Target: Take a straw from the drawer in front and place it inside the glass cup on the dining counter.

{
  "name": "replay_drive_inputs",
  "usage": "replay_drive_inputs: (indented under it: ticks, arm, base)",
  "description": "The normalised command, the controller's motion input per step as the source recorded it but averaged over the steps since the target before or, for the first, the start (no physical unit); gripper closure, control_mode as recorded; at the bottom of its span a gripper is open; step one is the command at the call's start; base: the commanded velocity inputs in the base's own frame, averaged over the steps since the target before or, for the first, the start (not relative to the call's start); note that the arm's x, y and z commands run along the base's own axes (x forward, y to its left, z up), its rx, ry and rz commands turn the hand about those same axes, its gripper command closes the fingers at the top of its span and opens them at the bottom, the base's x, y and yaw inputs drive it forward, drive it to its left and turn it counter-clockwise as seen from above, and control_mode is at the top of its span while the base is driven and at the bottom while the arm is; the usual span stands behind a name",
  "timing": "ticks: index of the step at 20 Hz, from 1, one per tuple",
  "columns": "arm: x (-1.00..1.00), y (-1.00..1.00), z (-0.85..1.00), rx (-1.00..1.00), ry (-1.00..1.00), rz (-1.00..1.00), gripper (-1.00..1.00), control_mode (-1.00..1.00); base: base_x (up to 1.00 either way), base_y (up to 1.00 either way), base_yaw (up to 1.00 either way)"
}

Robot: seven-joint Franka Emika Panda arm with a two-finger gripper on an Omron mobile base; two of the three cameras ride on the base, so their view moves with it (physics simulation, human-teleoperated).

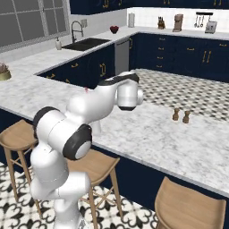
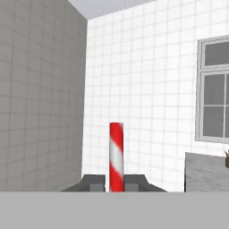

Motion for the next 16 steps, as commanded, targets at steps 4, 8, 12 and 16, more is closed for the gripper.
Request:
replay_drive_inputs:
  ticks: [4, 8, 12, 16]
  arm:
    - [0.07, 0.24, -0.02, 0.04, -0.06, 0.05, 1.0, -1.0]
    - [0.0, 0.31, 0.0, 0.0, -0.15, 0.04, 1.0, -1.0]
    - [0.0, 0.13, -0.06, 0.0, -0.1, 0.05, 1.0, -1.0]
    - [0.0, 0.0, -0.08, 0.01, -0.03, 0.06, 1.0, -1.0]
  base:
    - [0.0, 0.0, 0.0]
    - [0.0, 0.0, 0.0]
    - [0.0, 0.0, 0.0]
    - [0.0, 0.0, 0.0]
